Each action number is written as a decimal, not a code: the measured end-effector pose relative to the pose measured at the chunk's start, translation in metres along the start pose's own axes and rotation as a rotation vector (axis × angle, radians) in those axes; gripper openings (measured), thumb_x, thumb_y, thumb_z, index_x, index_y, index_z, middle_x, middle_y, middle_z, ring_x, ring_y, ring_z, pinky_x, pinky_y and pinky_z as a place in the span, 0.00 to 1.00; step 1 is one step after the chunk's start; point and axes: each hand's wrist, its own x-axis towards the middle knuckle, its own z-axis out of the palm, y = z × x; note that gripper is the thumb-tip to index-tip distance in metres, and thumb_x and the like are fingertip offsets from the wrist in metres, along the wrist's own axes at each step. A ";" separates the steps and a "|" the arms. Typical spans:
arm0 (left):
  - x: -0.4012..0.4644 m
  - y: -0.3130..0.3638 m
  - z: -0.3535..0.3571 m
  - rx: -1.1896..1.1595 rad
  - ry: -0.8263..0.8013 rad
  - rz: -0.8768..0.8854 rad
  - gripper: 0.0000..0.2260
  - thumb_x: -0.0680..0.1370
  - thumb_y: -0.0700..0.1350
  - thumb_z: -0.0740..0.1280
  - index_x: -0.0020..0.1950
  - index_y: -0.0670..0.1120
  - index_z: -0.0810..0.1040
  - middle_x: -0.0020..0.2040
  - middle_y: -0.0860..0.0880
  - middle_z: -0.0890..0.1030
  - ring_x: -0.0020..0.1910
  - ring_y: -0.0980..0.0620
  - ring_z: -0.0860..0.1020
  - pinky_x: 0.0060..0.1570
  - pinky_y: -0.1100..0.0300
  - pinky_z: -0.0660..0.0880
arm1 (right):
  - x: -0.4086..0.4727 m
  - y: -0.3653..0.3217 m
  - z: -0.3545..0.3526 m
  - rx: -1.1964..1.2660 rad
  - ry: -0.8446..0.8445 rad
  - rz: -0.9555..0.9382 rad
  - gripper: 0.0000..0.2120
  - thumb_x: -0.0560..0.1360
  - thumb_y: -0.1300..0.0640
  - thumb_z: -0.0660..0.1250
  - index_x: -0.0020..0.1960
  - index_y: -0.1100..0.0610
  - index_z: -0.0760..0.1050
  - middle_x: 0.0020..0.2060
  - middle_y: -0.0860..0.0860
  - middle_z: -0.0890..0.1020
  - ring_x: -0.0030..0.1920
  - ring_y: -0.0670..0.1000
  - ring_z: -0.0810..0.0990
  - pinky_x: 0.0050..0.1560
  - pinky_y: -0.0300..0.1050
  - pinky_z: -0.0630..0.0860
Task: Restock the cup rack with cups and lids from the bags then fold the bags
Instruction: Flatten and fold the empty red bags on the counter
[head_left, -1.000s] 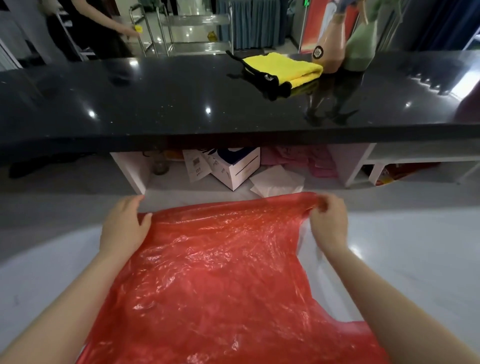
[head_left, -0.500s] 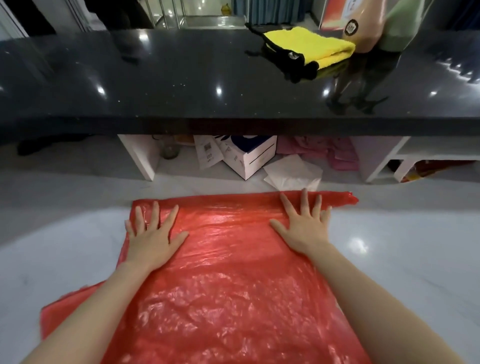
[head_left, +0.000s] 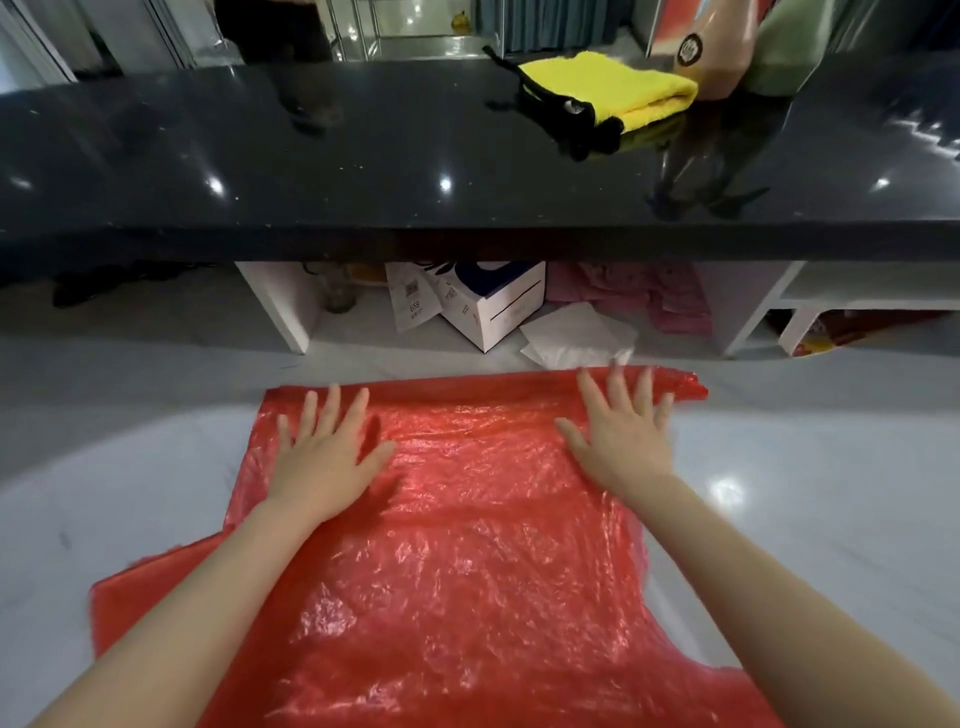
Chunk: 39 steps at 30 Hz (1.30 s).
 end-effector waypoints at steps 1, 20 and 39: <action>-0.005 0.010 -0.001 -0.025 -0.004 0.033 0.41 0.68 0.75 0.37 0.77 0.59 0.39 0.77 0.51 0.38 0.76 0.49 0.37 0.70 0.47 0.35 | -0.010 -0.013 0.001 0.034 -0.047 -0.038 0.36 0.73 0.29 0.42 0.77 0.42 0.42 0.78 0.54 0.42 0.76 0.65 0.38 0.72 0.65 0.39; -0.087 0.103 0.031 -0.068 -0.022 0.208 0.39 0.70 0.72 0.37 0.77 0.55 0.37 0.78 0.49 0.39 0.77 0.51 0.41 0.73 0.56 0.39 | -0.055 0.082 0.016 -0.072 -0.172 -0.125 0.37 0.71 0.26 0.40 0.76 0.39 0.36 0.77 0.53 0.38 0.76 0.59 0.34 0.74 0.62 0.37; -0.163 0.099 0.070 -0.060 0.012 0.123 0.35 0.75 0.70 0.45 0.76 0.58 0.34 0.77 0.47 0.34 0.76 0.44 0.37 0.73 0.50 0.38 | -0.160 0.057 0.030 -0.051 -0.184 -0.147 0.40 0.67 0.23 0.36 0.75 0.36 0.34 0.78 0.47 0.38 0.76 0.58 0.35 0.71 0.66 0.36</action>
